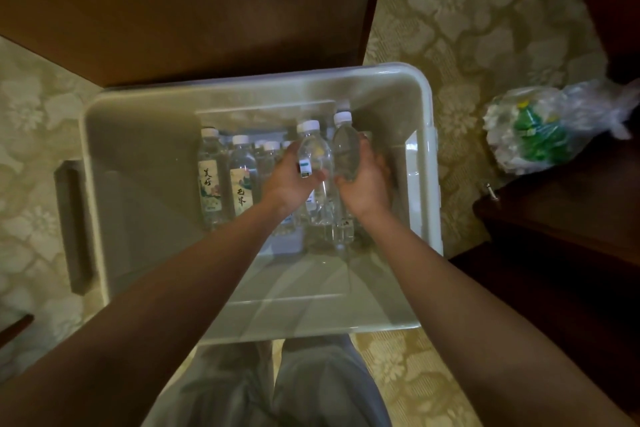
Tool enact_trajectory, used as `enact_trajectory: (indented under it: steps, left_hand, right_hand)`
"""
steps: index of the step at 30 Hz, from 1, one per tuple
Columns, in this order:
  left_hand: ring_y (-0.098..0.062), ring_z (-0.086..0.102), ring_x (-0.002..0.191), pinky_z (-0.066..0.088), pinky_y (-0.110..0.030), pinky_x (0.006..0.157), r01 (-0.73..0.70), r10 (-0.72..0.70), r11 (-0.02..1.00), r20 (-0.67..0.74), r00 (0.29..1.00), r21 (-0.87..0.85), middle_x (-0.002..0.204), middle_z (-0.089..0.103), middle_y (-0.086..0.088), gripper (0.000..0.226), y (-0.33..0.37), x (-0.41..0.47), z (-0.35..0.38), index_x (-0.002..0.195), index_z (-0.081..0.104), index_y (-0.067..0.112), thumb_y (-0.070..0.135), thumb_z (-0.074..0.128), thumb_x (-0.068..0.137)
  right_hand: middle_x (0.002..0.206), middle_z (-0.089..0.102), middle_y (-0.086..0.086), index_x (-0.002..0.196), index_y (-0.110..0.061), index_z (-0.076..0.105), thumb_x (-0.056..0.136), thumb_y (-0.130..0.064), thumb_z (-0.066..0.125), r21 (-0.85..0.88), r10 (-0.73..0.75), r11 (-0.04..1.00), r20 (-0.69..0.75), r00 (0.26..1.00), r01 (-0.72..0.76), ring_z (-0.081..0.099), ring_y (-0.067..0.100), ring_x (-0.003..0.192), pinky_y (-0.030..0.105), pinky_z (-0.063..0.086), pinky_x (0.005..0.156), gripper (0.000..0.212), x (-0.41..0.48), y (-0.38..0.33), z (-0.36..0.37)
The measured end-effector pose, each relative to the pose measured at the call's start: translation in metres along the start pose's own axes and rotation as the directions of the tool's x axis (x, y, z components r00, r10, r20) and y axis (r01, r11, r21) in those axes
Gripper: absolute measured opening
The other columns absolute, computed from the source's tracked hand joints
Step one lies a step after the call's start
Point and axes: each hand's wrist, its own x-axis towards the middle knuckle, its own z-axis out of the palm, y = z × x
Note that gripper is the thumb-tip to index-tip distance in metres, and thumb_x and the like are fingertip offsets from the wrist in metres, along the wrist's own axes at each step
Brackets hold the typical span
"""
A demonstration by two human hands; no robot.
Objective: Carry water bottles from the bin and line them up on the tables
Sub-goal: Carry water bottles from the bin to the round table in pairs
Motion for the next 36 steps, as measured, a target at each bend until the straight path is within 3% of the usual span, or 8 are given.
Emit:
enact_trajectory:
  steps: [10, 13, 17, 20, 25, 30, 33, 36]
  left_hand:
    - [-0.013, 0.059, 0.102, 0.051, -0.014, 0.072, -0.072, 0.078, 0.958, 0.01, 0.997, -0.276, 0.108, 0.061, 0.004, 0.072, -0.024, -0.03, -0.013, 0.15, 0.032, 0.027, 0.018, 0.07, 0.089]
    - [-0.013, 0.064, 0.104, 0.054, -0.029, 0.091, -0.091, 0.092, 0.948, -0.01, 0.996, -0.306, 0.115, 0.067, -0.001, 0.078, -0.034, -0.047, -0.03, 0.15, 0.035, 0.034, 0.028, 0.076, 0.084]
    - [-0.004, 0.067, 0.092, 0.053, -0.015, 0.086, -0.121, 0.104, 0.933, -0.068, 0.992, -0.34, 0.105, 0.071, 0.003, 0.063, -0.031, -0.076, -0.062, 0.144, 0.043, 0.031, 0.025, 0.072, 0.088]
    - [-0.015, 0.07, 0.098, 0.055, -0.034, 0.092, -0.16, 0.134, 0.903, -0.093, 0.987, -0.4, 0.106, 0.074, -0.002, 0.054, -0.03, -0.099, -0.089, 0.136, 0.056, 0.025, 0.029, 0.072, 0.084]
    - [-0.003, 0.069, 0.076, 0.055, -0.021, 0.072, -0.25, 0.181, 0.828, -0.182, 0.966, -0.501, 0.085, 0.076, 0.01, 0.024, -0.023, -0.145, -0.129, 0.105, 0.068, 0.029, 0.009, 0.059, 0.094]
    - [-0.011, 0.068, 0.074, 0.056, -0.027, 0.068, -0.235, 0.111, 0.787, -0.245, 0.963, -0.57, 0.082, 0.074, 0.005, 0.024, -0.025, -0.182, -0.169, 0.096, 0.07, 0.027, 0.013, 0.05, 0.098]
    - [-0.015, 0.063, 0.068, 0.05, -0.03, 0.067, -0.234, 0.07, 0.757, -0.279, 0.958, -0.61, 0.072, 0.069, 0.003, 0.023, -0.028, -0.199, -0.193, 0.084, 0.066, 0.02, 0.02, 0.047, 0.097]
    - [-0.014, 0.054, 0.056, 0.044, -0.025, 0.059, -0.226, 0.035, 0.722, -0.292, 0.956, -0.654, 0.057, 0.062, 0.006, 0.026, -0.037, -0.217, -0.219, 0.076, 0.06, 0.017, 0.025, 0.044, 0.094]
  right_hand:
    - [0.139, 0.047, 0.0, 0.144, -0.04, 0.036, 0.078, -0.019, 0.069, 0.189, -0.027, 0.982, 0.088, 0.996, 0.01, 0.056, 0.022, 0.118, 0.043, 0.054, 0.093, 0.077, -0.023, -0.012, -0.006]
    - [0.139, 0.052, -0.002, 0.145, -0.038, 0.036, 0.08, -0.017, 0.07, 0.245, -0.055, 0.969, 0.123, 0.991, 0.024, 0.06, 0.021, 0.114, 0.043, 0.057, 0.088, 0.077, -0.039, -0.024, -0.01]
    - [0.131, 0.058, -0.006, 0.144, -0.035, 0.039, 0.079, -0.022, 0.072, 0.338, -0.084, 0.94, 0.144, 0.986, 0.031, 0.059, 0.02, 0.114, 0.044, 0.053, 0.096, 0.074, -0.064, -0.051, -0.021]
    - [0.121, 0.056, -0.006, 0.144, -0.031, 0.04, 0.083, -0.019, 0.071, 0.416, -0.117, 0.909, 0.165, 0.979, 0.038, 0.059, 0.017, 0.11, 0.044, 0.053, 0.096, 0.069, -0.085, -0.074, -0.029]
    - [0.105, 0.059, -0.006, 0.138, -0.027, 0.04, 0.092, -0.013, 0.06, 0.504, -0.18, 0.863, 0.237, 0.955, 0.038, 0.056, 0.005, 0.083, 0.023, 0.047, 0.069, 0.052, -0.116, -0.113, -0.04]
    - [0.112, 0.067, 0.005, 0.141, -0.023, 0.046, 0.09, -0.01, 0.055, 0.536, -0.251, 0.84, 0.255, 0.934, 0.079, 0.065, 0.021, 0.094, 0.04, 0.054, 0.084, 0.054, -0.144, -0.162, -0.041]
    - [0.097, 0.066, -0.001, 0.134, -0.026, 0.049, 0.093, -0.009, 0.051, 0.565, -0.318, 0.818, 0.284, 0.905, 0.11, 0.066, 0.02, 0.085, 0.041, 0.056, 0.079, 0.044, -0.162, -0.194, -0.044]
    - [0.11, 0.068, 0.007, 0.134, -0.022, 0.049, 0.091, -0.014, 0.053, 0.588, -0.368, 0.799, 0.309, 0.877, 0.128, 0.068, 0.025, 0.095, 0.042, 0.056, 0.083, 0.045, -0.182, -0.223, -0.037]
